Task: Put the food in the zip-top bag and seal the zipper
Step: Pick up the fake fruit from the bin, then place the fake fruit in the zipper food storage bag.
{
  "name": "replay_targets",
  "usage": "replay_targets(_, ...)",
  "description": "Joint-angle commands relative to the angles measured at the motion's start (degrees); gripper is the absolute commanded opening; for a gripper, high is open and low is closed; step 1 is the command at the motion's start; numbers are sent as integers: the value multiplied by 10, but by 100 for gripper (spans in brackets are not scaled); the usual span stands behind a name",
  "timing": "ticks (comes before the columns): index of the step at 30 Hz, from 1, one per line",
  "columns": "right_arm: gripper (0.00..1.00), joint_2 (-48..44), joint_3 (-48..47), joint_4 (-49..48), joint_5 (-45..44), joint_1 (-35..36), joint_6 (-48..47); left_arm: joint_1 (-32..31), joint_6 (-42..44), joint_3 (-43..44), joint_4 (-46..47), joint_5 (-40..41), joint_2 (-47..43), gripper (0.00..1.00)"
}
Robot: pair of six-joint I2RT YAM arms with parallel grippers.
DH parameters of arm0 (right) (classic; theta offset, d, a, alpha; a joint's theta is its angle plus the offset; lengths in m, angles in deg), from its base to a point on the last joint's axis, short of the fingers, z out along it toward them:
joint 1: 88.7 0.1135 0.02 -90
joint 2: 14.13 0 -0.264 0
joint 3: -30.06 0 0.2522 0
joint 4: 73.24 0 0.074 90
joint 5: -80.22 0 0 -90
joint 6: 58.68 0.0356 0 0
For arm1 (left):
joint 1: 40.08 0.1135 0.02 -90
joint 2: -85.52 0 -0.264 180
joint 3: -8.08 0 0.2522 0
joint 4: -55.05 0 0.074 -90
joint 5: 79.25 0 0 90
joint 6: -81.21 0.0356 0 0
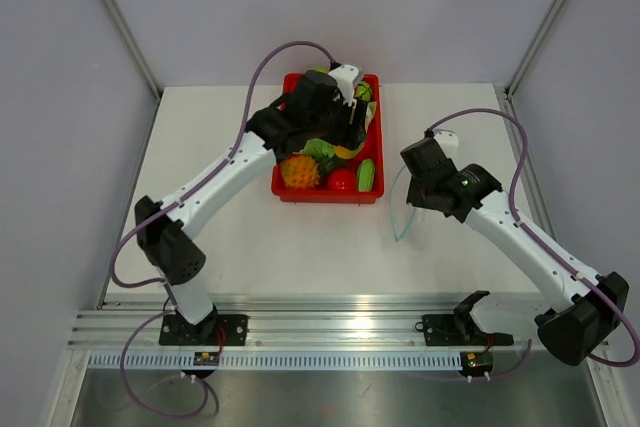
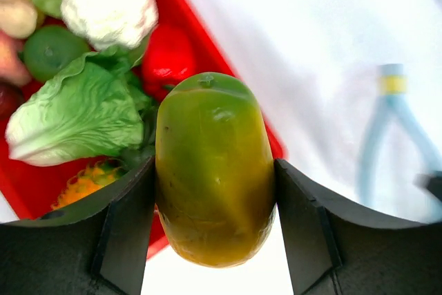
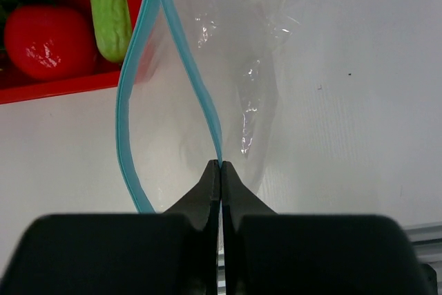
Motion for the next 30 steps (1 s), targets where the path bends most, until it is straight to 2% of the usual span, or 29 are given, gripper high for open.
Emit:
replay_targets(1,0,-10,2,-36,35,-5,5,-1,-61,-60,115,-108,-77,0)
replay_targets(4,0,-8,-2,-38,46,-5,7,-3,-96,-123,179,-220,-101,0)
replay_targets(7,0,-14,-2,-45,57,-5,13,-5,-167,-186,292,-272,-124,0)
replay_targets(8,0,-15,-4,-47,60,-6,17,-5,-189,-233,327,-281,-140,0)
replay_targets(9,0,-16,-4,-50,69,-6,19,-5,-211,-255,402,-285,-147,0)
replay_targets(12,0,-17,-8,-62,94,-6,29,-11,-286,-324,505,-282,-166,0)
replay_targets(22,0,-8,-21,-74,135,-6,52,-21,-333,-415,616,-242,-191,0)
replay_targets(30,0,-23,-20,-97,162,-9,78,-22,-327,-430,617,-233,-187,0)
